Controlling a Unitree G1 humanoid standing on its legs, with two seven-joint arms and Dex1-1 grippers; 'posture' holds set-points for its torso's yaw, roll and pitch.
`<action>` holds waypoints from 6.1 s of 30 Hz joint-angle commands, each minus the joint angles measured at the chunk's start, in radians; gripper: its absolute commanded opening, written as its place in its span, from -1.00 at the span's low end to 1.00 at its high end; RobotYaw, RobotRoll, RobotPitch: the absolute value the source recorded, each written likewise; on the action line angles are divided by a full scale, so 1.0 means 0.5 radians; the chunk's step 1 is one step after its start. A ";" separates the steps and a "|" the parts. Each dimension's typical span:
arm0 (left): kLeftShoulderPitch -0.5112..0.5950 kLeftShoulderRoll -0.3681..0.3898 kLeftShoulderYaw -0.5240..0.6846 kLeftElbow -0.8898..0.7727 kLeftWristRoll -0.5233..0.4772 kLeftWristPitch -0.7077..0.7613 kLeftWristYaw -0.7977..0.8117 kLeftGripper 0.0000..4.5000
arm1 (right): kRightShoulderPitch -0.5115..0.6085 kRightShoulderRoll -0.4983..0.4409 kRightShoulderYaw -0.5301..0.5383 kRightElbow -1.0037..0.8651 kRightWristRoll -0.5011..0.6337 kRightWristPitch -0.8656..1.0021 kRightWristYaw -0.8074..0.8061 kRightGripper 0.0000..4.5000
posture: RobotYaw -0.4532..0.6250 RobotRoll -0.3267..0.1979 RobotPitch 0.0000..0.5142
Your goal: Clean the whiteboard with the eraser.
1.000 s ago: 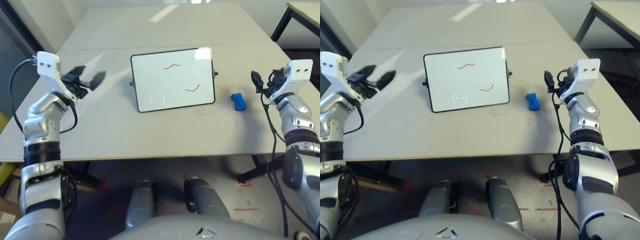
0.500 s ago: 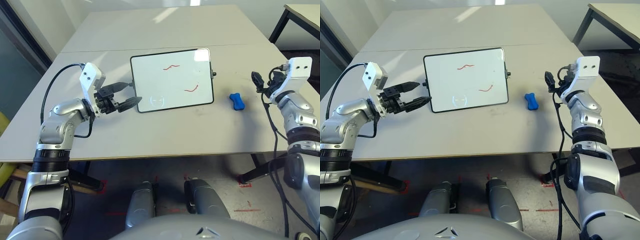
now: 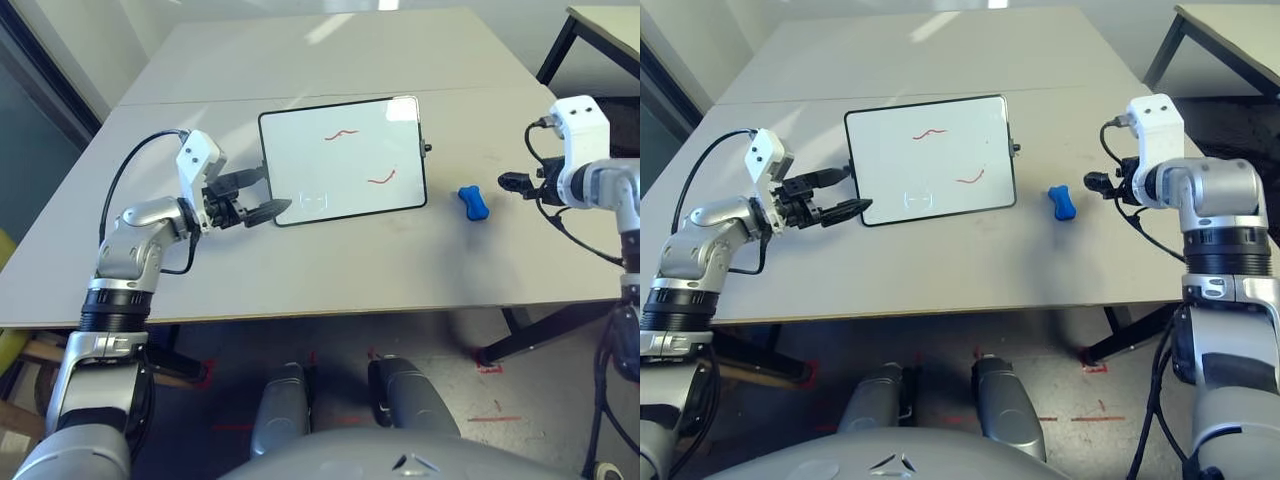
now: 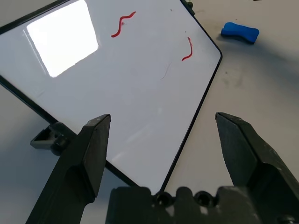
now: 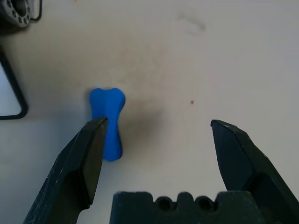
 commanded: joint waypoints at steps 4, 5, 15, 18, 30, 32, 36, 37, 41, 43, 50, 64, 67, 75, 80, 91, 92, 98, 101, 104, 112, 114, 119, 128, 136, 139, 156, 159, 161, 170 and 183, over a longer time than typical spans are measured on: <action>0.006 -0.036 -0.039 0.035 0.048 -0.017 -0.013 1.00 | -0.016 0.255 -0.095 -0.045 -0.049 0.219 -0.254 0.98 | -0.49 0.25 -0.60; 0.006 -0.040 -0.040 0.036 0.051 -0.018 -0.012 1.00 | -0.016 0.278 -0.091 -0.033 -0.053 0.215 -0.276 0.98 | -0.49 0.25 -0.60; 0.043 -0.047 -0.023 0.005 0.057 -0.013 -0.002 1.00 | -0.100 0.336 -0.016 0.238 -0.099 -0.005 -0.376 0.98 | -0.43 0.25 -0.60; 0.060 -0.051 -0.020 -0.012 0.057 -0.013 0.007 1.00 | -0.121 0.334 0.019 0.347 -0.110 -0.097 -0.368 0.98 | -0.42 0.25 -0.60; 0.100 -0.043 -0.001 -0.052 0.049 -0.006 0.014 1.00 | -0.135 0.329 0.116 0.567 -0.136 -0.236 -0.331 0.98 | -0.39 0.25 -0.60; 0.102 -0.043 -0.001 -0.050 0.050 -0.010 0.014 1.00 | -0.130 0.326 0.135 0.576 -0.135 -0.238 -0.315 0.98 | -0.39 0.25 -0.61; 0.104 -0.043 0.000 -0.044 0.052 -0.018 0.011 1.00 | -0.115 0.319 0.155 0.580 -0.140 -0.234 -0.299 0.78 | -0.39 0.25 -0.61; 0.104 -0.043 0.000 -0.043 0.052 -0.019 0.011 1.00 | -0.112 0.317 0.156 0.578 -0.140 -0.229 -0.296 0.68 | -0.39 0.25 -0.61; 0.098 -0.043 -0.003 -0.033 0.056 -0.023 0.009 1.00 | -0.095 0.305 0.153 0.551 -0.136 -0.197 -0.287 0.05 | -0.40 0.25 -0.60; 0.093 -0.044 -0.004 -0.024 0.059 -0.027 0.007 1.00 | -0.090 0.300 0.152 0.539 -0.134 -0.186 -0.284 -0.27 | -0.40 0.25 -0.60; 0.081 -0.039 -0.007 -0.007 0.065 -0.034 0.001 1.00 | -0.088 0.265 0.163 0.342 -0.112 -0.095 -0.255 -0.90 | -0.40 0.25 -0.60; 0.031 -0.036 -0.014 0.026 0.072 -0.034 -0.008 1.00 | 0.018 -0.273 1.058 -0.712 -0.322 -1.162 0.602 -0.90 | -0.43 0.25 -0.61; 0.016 -0.039 -0.020 0.036 0.076 -0.034 -0.011 1.00 | 0.010 -0.332 1.215 -0.670 -0.459 -1.422 0.762 -0.90 | -0.44 0.25 -0.61; -0.010 -0.043 -0.020 0.045 0.084 -0.033 -0.018 1.00 | -0.144 -0.234 1.351 -0.240 -0.759 -1.893 1.004 -0.90 | -0.43 0.25 -0.64; -0.010 -0.045 -0.018 0.038 0.083 -0.033 -0.014 1.00 | -0.292 -0.090 1.352 0.066 -0.882 -2.074 1.088 -0.90 | -0.42 0.25 -0.64; 0.029 -0.036 -0.004 -0.036 0.070 0.000 0.008 1.00 | -0.379 0.061 1.346 0.411 -1.126 -2.327 1.159 -0.90 | -0.38 0.25 -0.63; 0.033 -0.036 -0.003 -0.046 0.069 0.005 0.010 1.00 | -0.382 0.067 1.341 0.438 -1.145 -2.347 1.161 -0.90 | -0.37 0.25 -0.64; 0.048 -0.037 0.001 -0.086 0.065 0.029 0.021 1.00 | -0.414 0.095 1.315 0.579 -1.226 -2.444 1.148 -0.90 | -0.37 0.25 -0.64; 0.048 -0.040 0.001 -0.105 0.062 0.045 0.025 1.00 | -0.421 0.113 1.304 0.621 -1.259 -2.472 1.130 -0.90 | -0.37 0.25 -0.64; 0.042 -0.039 -0.001 -0.106 0.063 0.052 0.026 1.00 | -0.414 0.138 1.297 0.634 -1.284 -2.479 1.117 -0.90 | -0.37 0.25 -0.64; 0.052 -0.036 0.001 -0.134 0.057 0.076 0.028 1.00 | -0.406 0.211 1.309 0.647 -1.363 -2.485 1.036 -0.90 | -0.37 0.25 -0.62; 0.057 -0.034 0.004 -0.145 0.054 0.085 0.030 1.00 | -0.401 0.234 1.312 0.638 -1.377 -2.479 1.027 -0.90 | -0.37 0.25 -0.61; 0.069 -0.028 0.011 -0.163 0.051 0.101 0.033 1.00 | -0.392 0.290 1.315 0.620 -1.398 -2.469 1.025 -0.90 | -0.36 0.25 -0.60; 0.095 -0.020 0.022 -0.207 0.044 0.136 0.049 1.00 | -0.380 0.386 1.331 0.564 -1.424 -2.461 1.051 -0.91 | -0.34 0.25 -0.56; 0.102 -0.014 0.026 -0.218 0.043 0.146 0.050 1.00 | -0.392 0.463 1.341 0.539 -1.453 -2.449 1.061 -0.91 | -0.34 0.25 -0.55; 0.102 -0.016 0.026 -0.217 0.043 0.144 0.048 1.00 | -0.389 0.486 1.345 0.517 -1.464 -2.442 1.072 -0.91 | -0.34 0.25 -0.55; 0.095 -0.032 0.018 -0.193 0.047 0.127 0.046 1.00 | -0.331 0.398 1.358 0.520 -1.573 -2.485 1.074 -0.91 | -0.35 0.25 -0.55; 0.092 -0.032 0.016 -0.183 0.048 0.123 0.041 1.00 | -0.309 0.350 1.343 0.514 -1.580 -2.492 1.084 -0.91 | -0.35 0.25 -0.54; 0.088 -0.033 0.014 -0.174 0.050 0.118 0.038 1.00 | -0.303 0.330 1.336 0.510 -1.578 -2.490 1.089 -0.91 | -0.36 0.25 -0.55; 0.073 -0.038 0.005 -0.145 0.055 0.100 0.027 1.00 | -0.299 0.243 1.320 0.540 -1.578 -2.491 1.099 -0.91 | -0.37 0.25 -0.55; 0.079 -0.042 0.002 -0.160 0.052 0.106 0.025 1.00 | -0.330 0.127 1.310 0.695 -1.590 -2.538 1.061 -0.91 | -0.37 0.25 -0.55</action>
